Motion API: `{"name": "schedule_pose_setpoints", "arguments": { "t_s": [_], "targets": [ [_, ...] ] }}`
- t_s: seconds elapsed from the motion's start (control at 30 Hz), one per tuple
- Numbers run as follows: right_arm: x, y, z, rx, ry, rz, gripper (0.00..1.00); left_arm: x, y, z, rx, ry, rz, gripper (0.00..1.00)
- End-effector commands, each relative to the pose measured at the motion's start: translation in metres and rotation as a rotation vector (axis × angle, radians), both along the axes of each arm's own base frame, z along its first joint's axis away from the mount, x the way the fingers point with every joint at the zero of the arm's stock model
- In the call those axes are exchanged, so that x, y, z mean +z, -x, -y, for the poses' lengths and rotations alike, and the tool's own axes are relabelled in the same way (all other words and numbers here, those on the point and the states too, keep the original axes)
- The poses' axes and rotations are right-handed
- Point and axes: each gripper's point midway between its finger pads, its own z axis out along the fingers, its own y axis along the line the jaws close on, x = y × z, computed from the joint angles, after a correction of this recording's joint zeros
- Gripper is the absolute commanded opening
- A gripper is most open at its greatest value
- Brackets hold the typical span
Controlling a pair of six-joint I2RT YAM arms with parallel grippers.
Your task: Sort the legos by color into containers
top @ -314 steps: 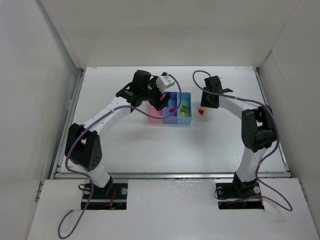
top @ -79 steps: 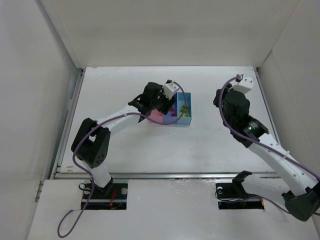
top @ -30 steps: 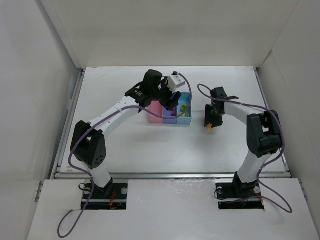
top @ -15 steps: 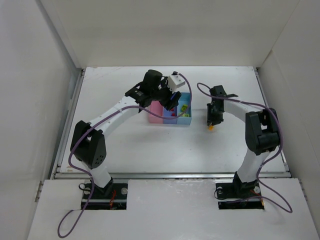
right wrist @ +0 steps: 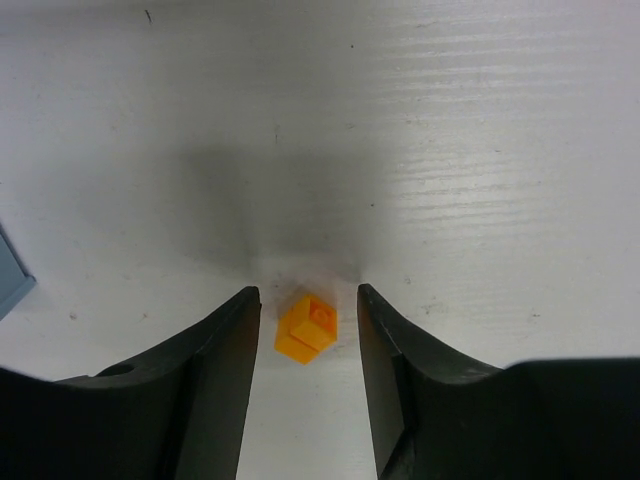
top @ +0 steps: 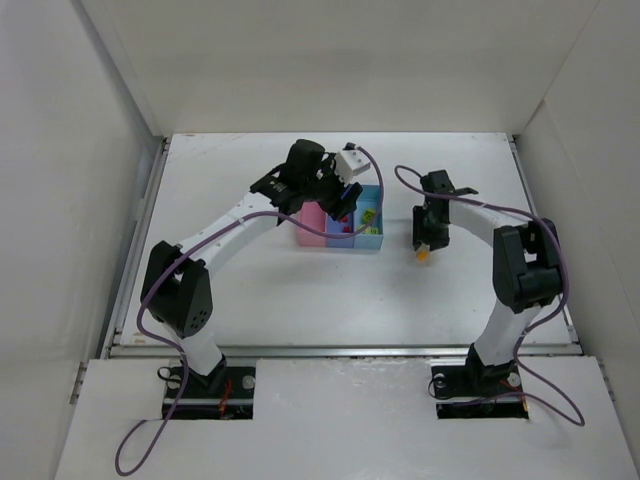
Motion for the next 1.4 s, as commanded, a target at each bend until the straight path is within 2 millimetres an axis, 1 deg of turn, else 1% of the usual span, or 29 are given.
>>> {"name": "schedule_pose_setpoints", "arguments": {
  "t_s": [0.0,0.03,0.07,0.1,0.17,0.2,0.27,0.3,0.33,0.37,0.4,0.47,0.53,0.57,0.6,0.73,0.83,0.9,0.93,1.0,1.07,1.1,1.13,1.17,1.23,1.27,1.33,1.37],
  "targets": [
    [0.023,-0.006,0.002,0.014,0.01,0.056,0.5,0.022,0.003,-0.001,-0.004,0.036,0.05,0.58],
    [0.027,-0.006,0.0,0.014,-0.017,0.062,0.5,0.022,0.003,-0.001,-0.004,0.036,0.05,0.58],
    [0.031,-0.01,-0.003,0.019,-0.032,0.073,0.48,0.018,0.004,-0.001,-0.004,0.03,0.043,0.58],
    [0.03,-0.007,-0.001,0.014,-0.04,0.06,0.43,0.018,0.004,-0.001,-0.004,0.03,0.043,0.58],
    [0.033,-0.009,-0.005,0.022,-0.063,0.065,0.38,0.018,0.004,-0.001,-0.004,0.03,0.043,0.58],
    [0.03,-0.006,-0.004,0.03,-0.058,0.055,0.36,0.018,0.004,-0.001,-0.004,0.03,0.043,0.58],
    [0.027,-0.006,-0.002,0.033,-0.064,0.055,0.36,0.018,0.004,-0.001,-0.004,0.03,0.043,0.58],
    [0.02,-0.003,0.0,0.027,-0.071,0.031,0.36,0.018,0.004,-0.001,-0.004,0.03,0.043,0.58],
    [0.017,-0.004,-0.001,0.027,-0.071,0.031,0.37,0.018,0.004,-0.001,-0.004,0.03,0.043,0.58],
    [0.018,-0.008,0.0,0.022,-0.081,0.042,0.38,0.018,0.004,-0.001,-0.004,0.03,0.043,0.58],
    [0.015,-0.004,0.001,0.021,-0.08,0.031,0.38,0.018,0.004,-0.001,-0.004,0.03,0.043,0.58],
    [0.015,-0.006,0.001,0.021,-0.081,0.04,0.4,0.018,0.004,-0.001,-0.004,0.03,0.043,0.58],
    [0.013,-0.005,-0.001,0.025,-0.091,0.039,0.4,0.018,0.004,-0.001,-0.004,0.03,0.043,0.58],
    [0.011,-0.002,-0.001,0.015,-0.093,0.029,0.4,0.014,0.005,-0.002,-0.004,0.025,0.035,0.58],
    [0.014,-0.002,-0.003,0.019,-0.106,0.036,0.4,0.014,0.005,-0.002,-0.004,0.025,0.035,0.58],
    [0.009,0.001,-0.009,0.023,-0.143,0.028,0.41,0.014,0.005,-0.002,-0.004,0.025,0.035,0.58],
    [0.0,0.006,-0.014,0.033,-0.17,0.009,0.41,0.014,0.005,-0.002,-0.004,0.025,0.035,0.58],
    [0.001,0.005,-0.017,0.026,-0.184,0.015,0.41,0.014,0.005,-0.002,-0.004,0.025,0.035,0.58],
    [-0.002,0.008,-0.017,0.015,-0.186,0.005,0.39,0.014,0.005,-0.002,-0.004,0.025,0.035,0.58],
    [0.002,0.005,-0.017,0.017,-0.189,0.023,0.38,0.014,0.005,-0.002,-0.004,0.025,0.035,0.58],
    [0.011,0.003,-0.021,0.015,-0.217,0.043,0.36,0.014,0.005,-0.002,-0.004,0.025,0.035,0.58],
    [0.008,0.009,-0.023,0.019,-0.227,0.028,0.36,0.014,0.005,-0.002,-0.004,0.025,0.035,0.58],
    [0.008,0.013,-0.025,0.013,-0.242,0.021,0.36,0.014,0.005,-0.002,-0.004,0.025,0.035,0.58],
    [0.011,0.013,-0.026,0.017,-0.252,0.032,0.36,0.014,0.005,-0.002,-0.004,0.025,0.035,0.58],
    [0.008,0.023,-0.034,0.012,-0.303,0.012,0.36,0.014,0.005,-0.002,-0.004,0.025,0.035,0.58],
    [0.008,0.026,-0.033,0.012,-0.303,0.011,0.36,0.014,0.005,-0.002,-0.004,0.025,0.035,0.58],
    [0.003,0.034,-0.04,0.017,-0.344,-0.009,0.39,0.014,0.005,-0.002,-0.008,0.021,0.042,0.58],
    [0.004,0.038,-0.042,0.011,-0.36,-0.014,0.4,0.014,0.005,-0.002,-0.008,0.021,0.042,0.58]
  ]
}}
